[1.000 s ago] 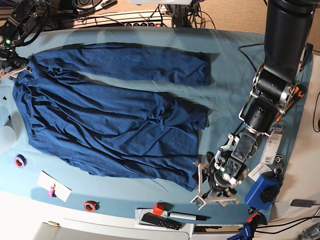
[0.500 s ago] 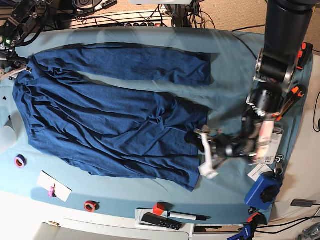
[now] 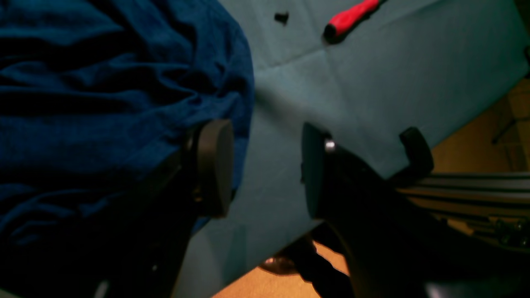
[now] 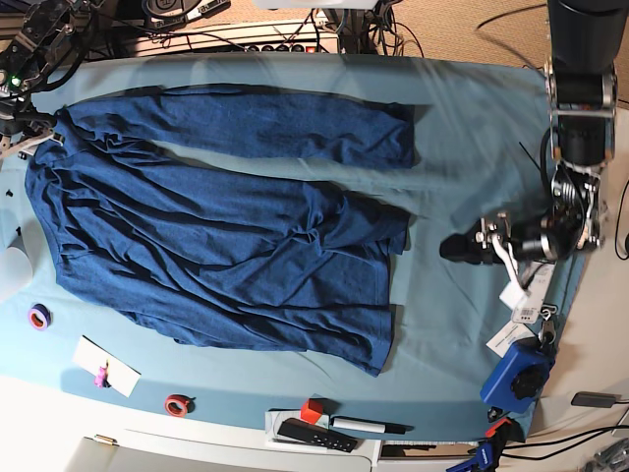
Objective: Layout the t-shirt on the table in an organized manner, then fold the t-shirt properly
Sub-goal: 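Release the fabric and move the left gripper to the shirt's side edge, then grasp the shirt side edge with the left gripper and pull outward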
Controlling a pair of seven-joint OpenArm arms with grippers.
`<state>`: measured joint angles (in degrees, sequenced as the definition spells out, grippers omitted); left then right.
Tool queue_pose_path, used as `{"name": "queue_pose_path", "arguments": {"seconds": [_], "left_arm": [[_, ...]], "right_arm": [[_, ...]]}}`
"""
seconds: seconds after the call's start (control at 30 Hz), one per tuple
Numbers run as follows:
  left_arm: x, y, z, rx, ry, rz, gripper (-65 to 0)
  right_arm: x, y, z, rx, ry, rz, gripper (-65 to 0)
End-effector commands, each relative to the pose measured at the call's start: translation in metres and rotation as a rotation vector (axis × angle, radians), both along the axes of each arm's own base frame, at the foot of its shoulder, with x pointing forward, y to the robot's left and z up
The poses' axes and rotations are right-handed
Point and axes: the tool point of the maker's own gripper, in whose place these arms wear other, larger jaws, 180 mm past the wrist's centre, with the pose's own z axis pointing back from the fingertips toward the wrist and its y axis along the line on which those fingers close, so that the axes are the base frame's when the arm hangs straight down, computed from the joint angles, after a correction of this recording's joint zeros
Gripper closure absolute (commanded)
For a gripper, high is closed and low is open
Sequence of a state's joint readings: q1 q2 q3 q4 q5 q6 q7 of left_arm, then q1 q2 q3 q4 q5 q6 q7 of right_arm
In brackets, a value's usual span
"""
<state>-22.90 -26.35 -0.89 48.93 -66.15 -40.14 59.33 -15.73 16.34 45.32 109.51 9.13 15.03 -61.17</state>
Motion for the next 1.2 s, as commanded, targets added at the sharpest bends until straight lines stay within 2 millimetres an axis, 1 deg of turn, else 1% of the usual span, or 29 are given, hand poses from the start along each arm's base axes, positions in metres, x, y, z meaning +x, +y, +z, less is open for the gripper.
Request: {"name": "queue_pose_path", "arguments": {"seconds": [0.0,0.1,0.2,0.3,0.4,0.53,0.63,0.8,0.93,1.0,1.03,1.17], "left_arm": [[-0.001,-0.002,0.002,0.022,-0.007,-0.025,-36.0],[-0.006,-0.021,0.007,0.04,-0.053,-0.078,-35.9],[-0.004,-0.037,0.014,0.12,-0.14,-0.134,-34.2],[0.0,-0.046,0.024,0.22,-0.262,-0.178,-34.2],[-0.003,-0.057,0.027,0.309,-0.331,-0.251,-34.2],[-0.009,-0.076,0.033,0.293,-0.391,-0.287,-34.2],[-0.017,-0.088,0.026,0.3,-0.394,-0.337,-34.2],[-0.028,-0.108,0.008,0.378,-0.448,-0.447,-34.2],[-0.033,-0.115,0.001,0.417,-0.478,-0.499,-34.0],[-0.034,-0.115,0.0,0.417,-0.477,-0.502,-30.7],[-0.034,-0.115,0.0,0.417,-0.477,-0.502,-27.4],[-0.035,-0.113,0.001,0.431,-0.474,-0.51,-5.5]], "right_arm": [[0.006,-0.006,0.017,-0.046,-0.038,0.013,-27.0],[0.006,-0.006,0.017,-0.045,-0.037,0.013,-27.1],[0.006,-0.006,0.017,-0.044,-0.036,0.012,-27.1],[0.006,-0.006,0.017,-0.044,-0.035,0.013,-27.1],[0.006,-0.005,0.016,-0.045,-0.029,0.023,-27.1],[0.007,-0.005,0.016,-0.045,-0.029,0.025,-27.1],[0.007,-0.005,0.016,-0.046,-0.029,0.025,-27.1],[0.007,-0.005,0.017,-0.046,-0.03,0.026,-27.1],[0.007,-0.005,0.017,-0.046,-0.031,0.026,-27.1],[0.007,-0.005,0.017,-0.047,-0.031,0.026,-27.1],[0.007,-0.005,0.017,-0.047,-0.031,0.026,-27.1],[0.007,-0.005,0.017,-0.047,-0.032,0.026,-27.1]]}}
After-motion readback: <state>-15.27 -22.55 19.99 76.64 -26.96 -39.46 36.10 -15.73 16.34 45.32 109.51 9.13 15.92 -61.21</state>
